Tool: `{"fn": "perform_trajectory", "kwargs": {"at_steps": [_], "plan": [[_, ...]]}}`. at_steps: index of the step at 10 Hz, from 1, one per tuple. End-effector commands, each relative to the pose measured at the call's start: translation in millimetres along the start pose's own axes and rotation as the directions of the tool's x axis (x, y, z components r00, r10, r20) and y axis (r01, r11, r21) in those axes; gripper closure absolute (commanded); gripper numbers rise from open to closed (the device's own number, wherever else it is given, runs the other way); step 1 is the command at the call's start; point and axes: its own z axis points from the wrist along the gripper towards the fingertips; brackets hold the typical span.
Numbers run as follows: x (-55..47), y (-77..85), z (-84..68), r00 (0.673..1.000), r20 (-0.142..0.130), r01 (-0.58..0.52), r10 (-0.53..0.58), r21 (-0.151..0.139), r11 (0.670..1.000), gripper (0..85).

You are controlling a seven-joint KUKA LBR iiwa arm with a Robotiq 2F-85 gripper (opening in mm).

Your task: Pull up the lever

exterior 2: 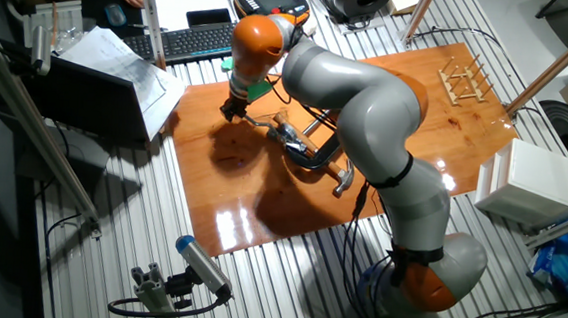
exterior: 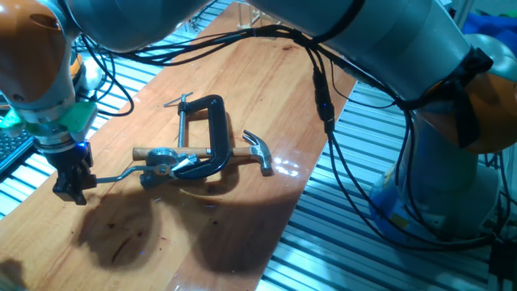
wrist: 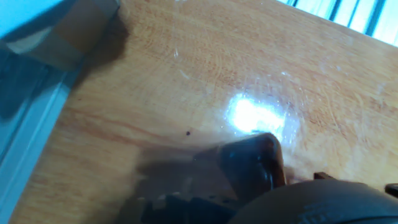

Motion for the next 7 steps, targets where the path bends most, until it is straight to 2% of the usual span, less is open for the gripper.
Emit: {"fn": "perform_trajectory", "kwargs": {"at_steps": [1,3,5,7], "plan": [[-0.4,-0.3,-1.9,1.0,0.004,0.0,0.0,-0.002,1.0,85.0],[-1.6,-1.9,-10.0,1.0,0.003,-0.001,0.001,-0.009,1.0,85.0],[-2.5,-2.5,-19.8,1.0,-0.001,0.0,0.0,0.004,1.0,85.0],[0.2,-3.3,-25.0,1.0,0.011,0.001,-0.001,0.025,1.0,85.0]]}}
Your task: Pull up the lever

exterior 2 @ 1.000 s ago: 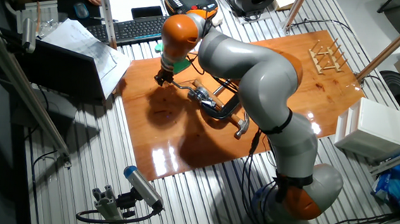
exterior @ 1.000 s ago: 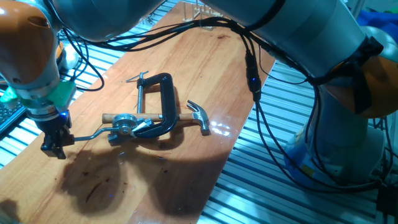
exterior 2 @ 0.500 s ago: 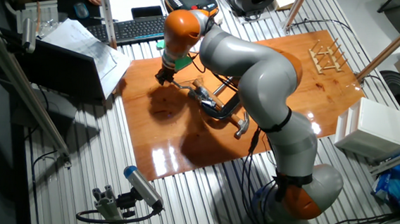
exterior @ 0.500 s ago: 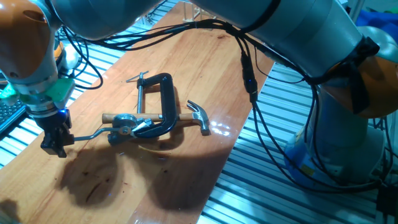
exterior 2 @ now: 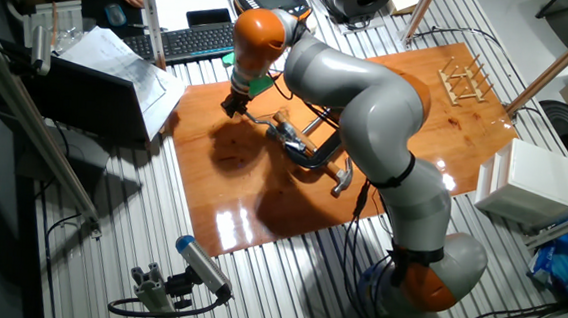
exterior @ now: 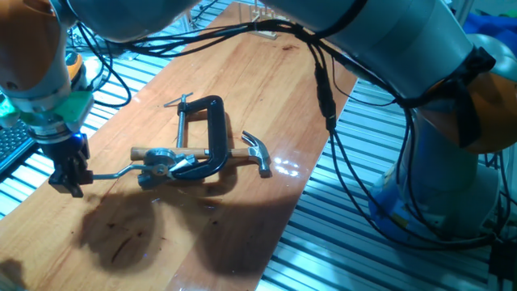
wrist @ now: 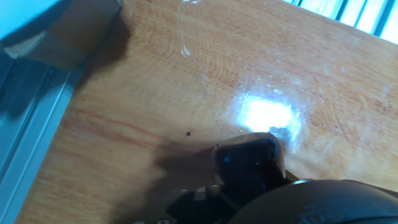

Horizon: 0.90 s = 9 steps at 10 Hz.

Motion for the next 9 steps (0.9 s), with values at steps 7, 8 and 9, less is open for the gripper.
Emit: {"fn": "perform_trajectory", "kwargs": {"at_steps": [7,8,9], "plan": [[7.7,-5.0,-21.4,1.0,-0.015,0.0,0.0,0.004,1.0,85.0],[7.8,-4.3,-22.2,1.0,-0.016,0.0,0.0,0.002,1.0,85.0],[8.4,-4.3,-23.1,1.0,-0.015,0.0,0.0,0.0,1.0,85.0]]}}
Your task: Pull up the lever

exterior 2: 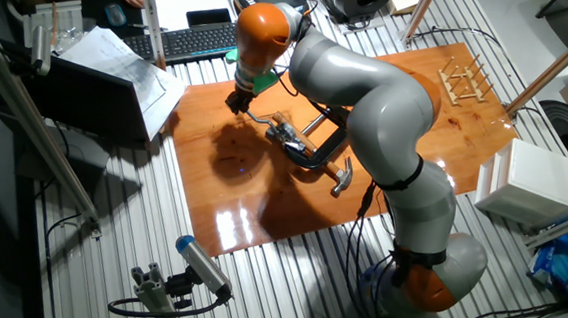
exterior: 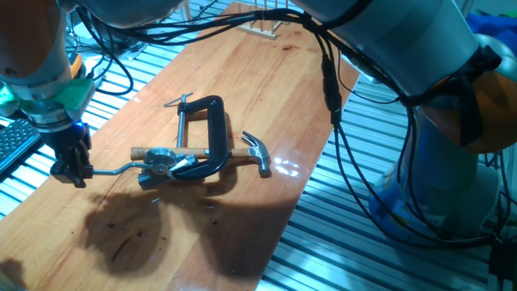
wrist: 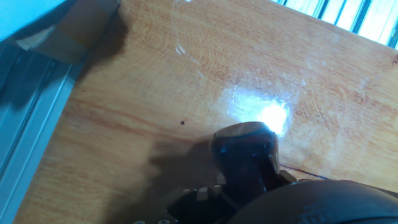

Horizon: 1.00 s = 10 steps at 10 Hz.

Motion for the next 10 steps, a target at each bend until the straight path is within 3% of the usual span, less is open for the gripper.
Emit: {"fn": "perform_trajectory", "kwargs": {"at_steps": [1,5,8,10], "plan": [[0.9,-0.8,-1.9,1.0,0.001,0.0,0.0,0.002,1.0,85.0],[5.6,-2.5,-11.9,1.0,0.01,0.0,0.0,0.01,1.0,85.0],[8.2,-7.4,-19.8,1.0,0.014,0.0,0.001,-0.003,1.0,85.0],[7.3,-7.0,-19.1,1.0,0.001,0.0,0.0,-0.003,1.0,85.0]]}}
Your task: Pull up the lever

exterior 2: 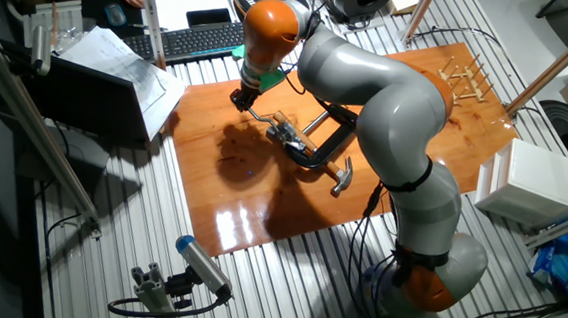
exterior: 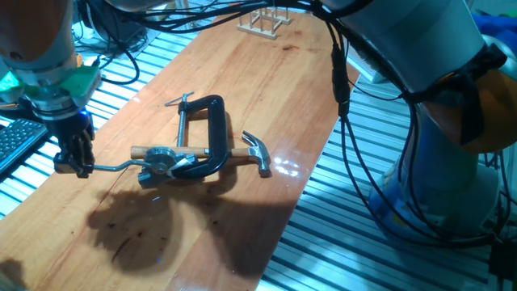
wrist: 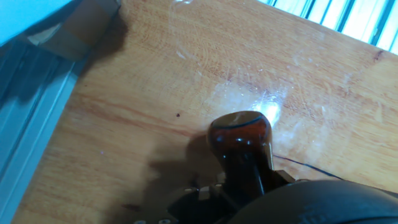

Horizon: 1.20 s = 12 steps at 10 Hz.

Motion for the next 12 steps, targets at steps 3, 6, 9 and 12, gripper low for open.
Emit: {"fn": "perform_trajectory", "kwargs": {"at_steps": [3,6,9,12], "plan": [[-4.2,-1.0,1.7,0.998,0.047,-0.046,0.046,0.004,0.999,34.0],[-8.9,0.2,4.8,0.995,0.073,-0.074,0.074,-0.009,0.997,17.0],[-13.9,8.9,14.7,0.992,0.096,-0.08,0.081,-0.018,0.997,17.0],[-20.7,9.6,26.8,0.994,0.095,-0.051,0.054,-0.031,0.998,17.0]]}}
